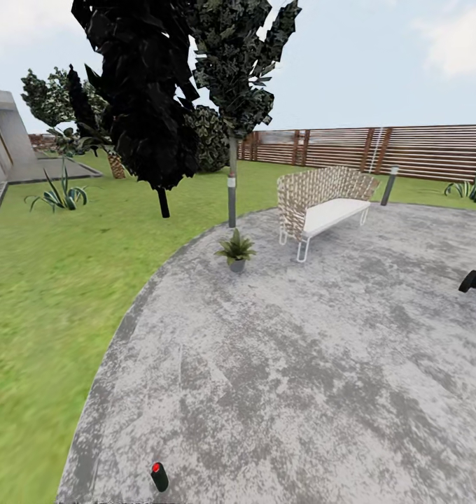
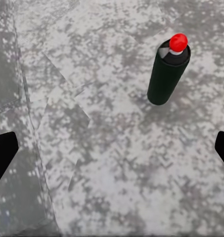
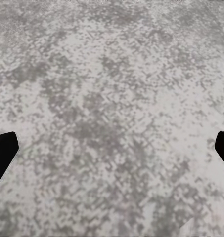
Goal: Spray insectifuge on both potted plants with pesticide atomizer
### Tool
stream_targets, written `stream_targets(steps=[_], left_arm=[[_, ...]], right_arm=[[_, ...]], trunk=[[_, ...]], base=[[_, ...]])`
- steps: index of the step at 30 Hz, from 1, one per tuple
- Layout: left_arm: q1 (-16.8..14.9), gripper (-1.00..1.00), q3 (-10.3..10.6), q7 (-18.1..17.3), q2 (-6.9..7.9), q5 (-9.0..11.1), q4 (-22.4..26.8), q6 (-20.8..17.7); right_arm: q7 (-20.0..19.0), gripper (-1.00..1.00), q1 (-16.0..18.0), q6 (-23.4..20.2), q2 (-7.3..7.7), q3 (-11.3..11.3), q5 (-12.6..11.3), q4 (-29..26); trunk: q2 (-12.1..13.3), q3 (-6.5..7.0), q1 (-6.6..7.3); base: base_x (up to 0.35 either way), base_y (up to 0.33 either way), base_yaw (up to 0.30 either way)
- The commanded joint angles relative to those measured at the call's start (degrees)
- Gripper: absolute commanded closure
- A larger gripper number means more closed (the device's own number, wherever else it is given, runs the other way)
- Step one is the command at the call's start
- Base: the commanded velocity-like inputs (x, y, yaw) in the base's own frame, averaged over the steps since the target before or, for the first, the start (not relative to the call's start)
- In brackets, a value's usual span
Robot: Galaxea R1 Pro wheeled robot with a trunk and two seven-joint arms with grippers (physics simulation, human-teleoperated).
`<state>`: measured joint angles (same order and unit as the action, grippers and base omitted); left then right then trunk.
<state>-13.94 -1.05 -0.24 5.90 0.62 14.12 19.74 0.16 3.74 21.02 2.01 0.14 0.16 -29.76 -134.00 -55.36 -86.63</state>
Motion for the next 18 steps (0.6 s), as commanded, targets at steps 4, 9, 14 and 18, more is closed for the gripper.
stream_targets(steps=[4, 9, 14, 18], left_arm=[[-0.04, -1.00, -0.09, -0.03, -0.01, 0.05, -0.06, 0.21], [-0.04, -1.00, -0.09, -0.03, -0.01, 0.08, -0.09, 0.21], [-0.04, -1.00, -0.04, -0.02, -0.01, 0.06, -0.07, 0.21], [-0.04, -1.00, -0.02, 0.06, -0.08, 0.02, -0.06, 0.21]], right_arm=[[0.02, -1.00, 0.03, 0.16, 0.01, 0.03, 0.02, 0.04], [0.02, -1.00, -0.02, 0.16, 0.01, 0.03, 0.02, 0.05], [0.02, -1.00, 0.00, 0.16, 0.01, 0.03, 0.02, 0.05], [0.02, -1.00, -0.02, 0.16, 0.01, 0.03, 0.02, 0.05]], trunk=[[-0.02, -0.05, 0.01], [-0.02, -0.05, 0.01], [-0.02, -0.05, 0.01], [-0.02, -0.05, 0.01]], base=[[0.000, 0.000, 0.176], [0.000, 0.000, 0.176], [0.000, 0.000, 0.176], [0.018, -0.081, 0.176]])
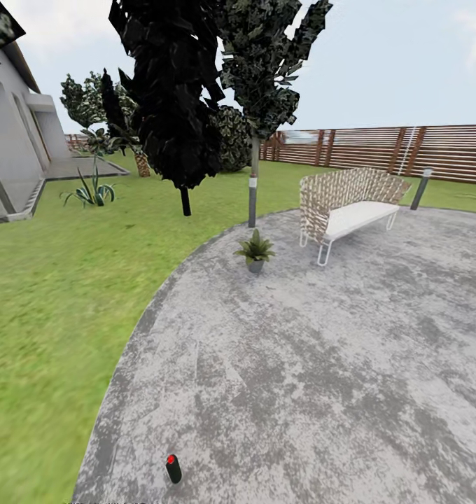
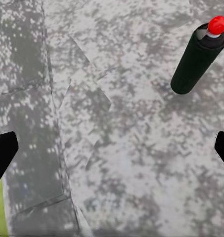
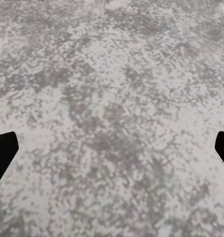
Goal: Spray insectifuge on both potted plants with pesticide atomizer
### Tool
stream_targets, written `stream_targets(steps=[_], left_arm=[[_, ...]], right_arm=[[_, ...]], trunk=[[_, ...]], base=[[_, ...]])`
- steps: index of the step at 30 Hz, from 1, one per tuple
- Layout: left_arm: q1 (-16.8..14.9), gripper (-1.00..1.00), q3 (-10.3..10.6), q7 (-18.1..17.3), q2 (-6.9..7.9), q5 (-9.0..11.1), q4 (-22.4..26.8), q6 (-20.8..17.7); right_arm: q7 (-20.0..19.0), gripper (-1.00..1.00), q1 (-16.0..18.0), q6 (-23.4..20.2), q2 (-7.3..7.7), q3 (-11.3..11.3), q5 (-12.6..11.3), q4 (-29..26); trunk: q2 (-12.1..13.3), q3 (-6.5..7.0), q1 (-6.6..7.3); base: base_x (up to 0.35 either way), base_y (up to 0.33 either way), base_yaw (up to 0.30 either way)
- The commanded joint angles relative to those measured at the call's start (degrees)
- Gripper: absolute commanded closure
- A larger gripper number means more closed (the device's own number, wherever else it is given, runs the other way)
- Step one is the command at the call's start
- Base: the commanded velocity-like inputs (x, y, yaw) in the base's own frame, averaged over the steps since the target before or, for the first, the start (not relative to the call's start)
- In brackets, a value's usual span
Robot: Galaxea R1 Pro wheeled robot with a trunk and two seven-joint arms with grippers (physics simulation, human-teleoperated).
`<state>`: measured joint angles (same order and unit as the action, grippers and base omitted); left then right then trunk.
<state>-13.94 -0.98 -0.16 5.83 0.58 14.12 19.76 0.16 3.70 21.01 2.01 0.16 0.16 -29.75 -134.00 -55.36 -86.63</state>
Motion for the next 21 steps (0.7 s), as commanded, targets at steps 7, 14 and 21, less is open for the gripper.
stream_targets(steps=[7, 14, 21], left_arm=[[-0.04, -1.00, -0.07, 0.13, -0.03, 0.04, -0.05, 0.19], [-0.04, -1.00, -0.08, 0.24, -0.03, 0.03, -0.05, 0.19], [-0.04, -1.00, -0.13, 0.25, -0.03, 0.03, -0.04, 0.19]], right_arm=[[0.02, -1.00, 0.02, 0.22, 0.01, 0.01, 0.02, -0.03], [-0.22, -1.00, 0.06, 0.19, 0.08, 0.06, 0.05, -0.05], [-0.18, -1.00, 0.06, 0.26, 0.10, 0.04, -0.06, -0.36]], trunk=[[-0.02, -0.05, 0.01], [-0.02, -0.05, 0.01], [-0.02, -0.05, 0.01]], base=[[0.066, -0.237, 0.070], [0.023, -0.268, 0.003], [0.001, -0.272, 0.000]])
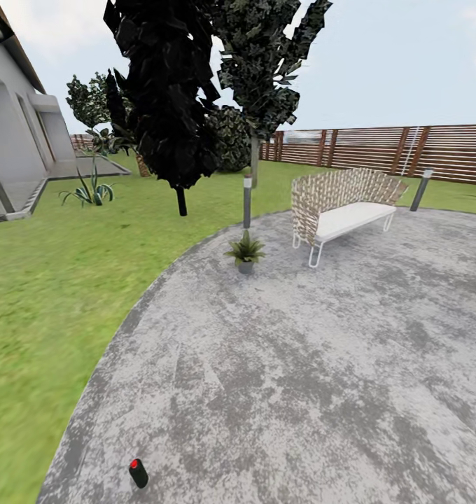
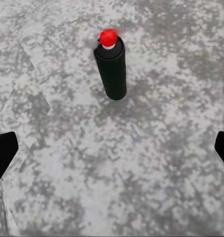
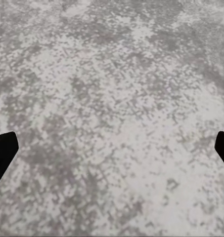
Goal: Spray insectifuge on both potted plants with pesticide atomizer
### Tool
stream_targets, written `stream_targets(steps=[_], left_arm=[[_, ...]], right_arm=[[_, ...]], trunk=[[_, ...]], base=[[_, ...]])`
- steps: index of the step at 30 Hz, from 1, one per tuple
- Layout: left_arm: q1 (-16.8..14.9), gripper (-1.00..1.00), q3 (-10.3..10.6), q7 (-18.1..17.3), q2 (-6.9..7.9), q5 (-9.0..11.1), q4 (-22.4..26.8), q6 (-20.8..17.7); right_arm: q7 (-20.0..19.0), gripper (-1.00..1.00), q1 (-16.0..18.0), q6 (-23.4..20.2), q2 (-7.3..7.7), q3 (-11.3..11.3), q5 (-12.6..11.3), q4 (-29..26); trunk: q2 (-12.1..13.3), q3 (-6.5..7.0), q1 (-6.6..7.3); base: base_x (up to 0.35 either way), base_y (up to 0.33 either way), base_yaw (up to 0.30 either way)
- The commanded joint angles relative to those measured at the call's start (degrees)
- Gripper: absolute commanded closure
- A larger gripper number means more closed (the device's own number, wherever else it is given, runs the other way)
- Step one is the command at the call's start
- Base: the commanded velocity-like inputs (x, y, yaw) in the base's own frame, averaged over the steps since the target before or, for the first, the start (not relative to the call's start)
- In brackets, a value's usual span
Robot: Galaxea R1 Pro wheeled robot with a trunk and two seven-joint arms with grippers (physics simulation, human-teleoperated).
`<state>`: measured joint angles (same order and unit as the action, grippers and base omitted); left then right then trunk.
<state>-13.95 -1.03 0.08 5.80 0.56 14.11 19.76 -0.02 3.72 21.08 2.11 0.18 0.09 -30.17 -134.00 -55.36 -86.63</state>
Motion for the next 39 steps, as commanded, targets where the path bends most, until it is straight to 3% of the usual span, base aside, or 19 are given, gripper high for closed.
stream_targets(steps=[1, 10, 25, 29, 34, 39], left_arm=[[-0.03, -1.00, -0.09, 0.01, 0.00, 0.05, -0.04, 0.19], [-0.07, -1.00, -0.11, 0.03, 0.05, 0.05, -0.04, 0.19], [-0.05, -1.00, -0.14, 0.10, 0.08, 0.05, -0.05, 0.12], [-0.03, -1.00, -1.28, 0.10, 0.09, 0.05, -0.05, 0.14], [-0.03, -1.00, -4.44, 0.03, 0.09, 0.02, -0.05, 0.19], [-0.03, -1.00, -4.97, 0.09, 0.10, 0.05, -0.02, 0.23]], right_arm=[[0.04, -1.00, 0.03, 0.18, 0.00, -0.01, 0.00, 0.06], [0.24, -1.00, 0.04, 0.17, 0.00, -0.20, 0.00, 0.20], [0.29, -1.00, 0.05, 0.10, -0.02, -0.37, 0.00, 0.35], [0.29, -1.00, 0.03, 0.10, -0.04, -0.36, 0.00, 0.42], [0.34, -1.00, 0.04, 0.17, -0.08, -0.48, 0.00, 0.38], [0.37, -1.00, 0.05, 0.19, -0.08, -0.52, -0.08, 0.18]], trunk=[[-0.02, -0.05, 0.01], [-0.02, -0.05, 0.01], [-0.02, -0.05, 0.01], [-0.02, -0.05, 0.01], [-0.02, -0.05, 0.01], [-0.02, -0.05, 0.01]], base=[[0.000, -0.272, 0.000], [0.000, -0.273, 0.027], [0.000, -0.273, 0.258], [0.000, -0.272, 0.278], [0.000, -0.272, 0.278], [0.027, -0.272, 0.278]])
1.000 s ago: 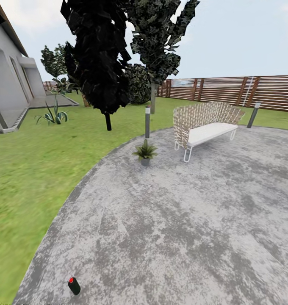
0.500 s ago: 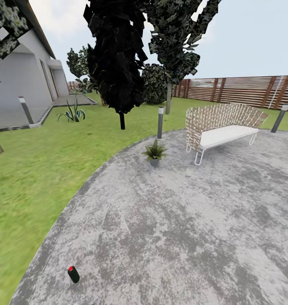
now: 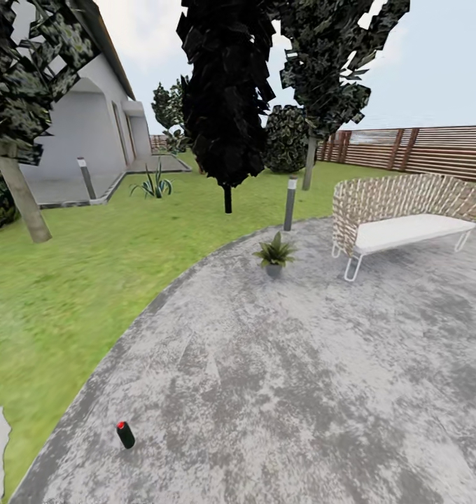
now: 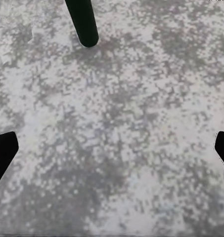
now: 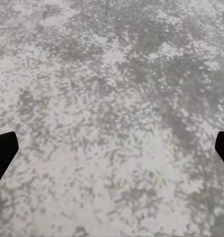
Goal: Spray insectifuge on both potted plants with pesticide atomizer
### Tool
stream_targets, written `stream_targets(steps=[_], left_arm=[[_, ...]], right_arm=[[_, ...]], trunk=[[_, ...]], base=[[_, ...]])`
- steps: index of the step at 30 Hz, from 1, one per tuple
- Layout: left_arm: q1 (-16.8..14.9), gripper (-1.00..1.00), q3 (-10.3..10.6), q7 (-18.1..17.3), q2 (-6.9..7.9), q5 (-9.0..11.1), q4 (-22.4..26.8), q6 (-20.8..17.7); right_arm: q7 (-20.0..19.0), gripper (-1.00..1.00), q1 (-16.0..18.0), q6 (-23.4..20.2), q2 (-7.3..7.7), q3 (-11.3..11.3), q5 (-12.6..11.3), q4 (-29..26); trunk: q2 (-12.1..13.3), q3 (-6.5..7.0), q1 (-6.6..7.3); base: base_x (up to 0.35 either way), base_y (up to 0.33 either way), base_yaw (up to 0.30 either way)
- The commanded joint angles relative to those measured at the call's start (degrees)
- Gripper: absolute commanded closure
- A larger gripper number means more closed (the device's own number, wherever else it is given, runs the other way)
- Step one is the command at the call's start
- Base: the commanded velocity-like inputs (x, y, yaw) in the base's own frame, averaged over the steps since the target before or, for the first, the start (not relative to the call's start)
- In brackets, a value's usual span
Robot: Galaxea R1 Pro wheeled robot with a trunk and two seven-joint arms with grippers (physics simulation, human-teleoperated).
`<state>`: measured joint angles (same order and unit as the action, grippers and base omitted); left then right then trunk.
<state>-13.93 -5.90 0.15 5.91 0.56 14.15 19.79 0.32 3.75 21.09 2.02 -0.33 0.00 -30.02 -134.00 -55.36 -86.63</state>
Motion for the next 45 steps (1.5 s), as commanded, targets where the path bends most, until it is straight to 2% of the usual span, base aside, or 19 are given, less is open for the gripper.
stream_targets(steps=[1, 5, 10, 13, 33, 45], left_arm=[[-0.05, -1.00, -0.12, 0.02, 0.00, 0.07, -0.07, 0.22], [-0.05, -1.00, -0.16, 0.02, 0.03, 0.57, -0.08, 1.14], [-0.04, -1.00, -0.11, -0.12, 0.10, 4.00, -0.09, 4.03], [0.02, -1.00, -0.08, -0.26, 0.12, 4.92, -0.09, 4.48], [0.04, -1.00, -0.03, -0.33, 0.08, 5.33, -0.09, 4.73], [0.04, -1.00, 0.01, -0.24, 0.05, 5.33, -0.09, 4.73]], right_arm=[[0.03, -1.00, 0.00, 0.18, 0.00, -0.02, 0.00, 0.00], [0.03, -1.00, 0.01, 0.18, 0.00, -0.02, 0.00, -0.07], [0.03, -1.00, 0.01, 0.18, 0.06, -0.08, 0.00, -0.06], [0.03, -1.00, 0.02, 0.18, 0.25, -0.10, 0.00, -0.11], [0.03, -1.00, 0.01, 0.18, 0.30, -0.01, 0.00, 0.20], [0.03, -1.00, 0.02, 0.18, 0.17, 0.06, 0.08, 0.29]], trunk=[[-0.02, -0.05, 0.01], [-0.02, -0.05, 0.01], [-0.02, -0.05, 0.01], [-0.02, -0.05, 0.01], [-0.02, -0.05, 0.01], [-0.02, -0.05, 0.01]], base=[[0.074, -0.272, 0.278], [0.118, -0.270, 0.278], [0.155, -0.258, 0.278], [0.178, -0.241, 0.278], [0.212, -0.216, 0.278], [0.115, -0.256, 0.278]])
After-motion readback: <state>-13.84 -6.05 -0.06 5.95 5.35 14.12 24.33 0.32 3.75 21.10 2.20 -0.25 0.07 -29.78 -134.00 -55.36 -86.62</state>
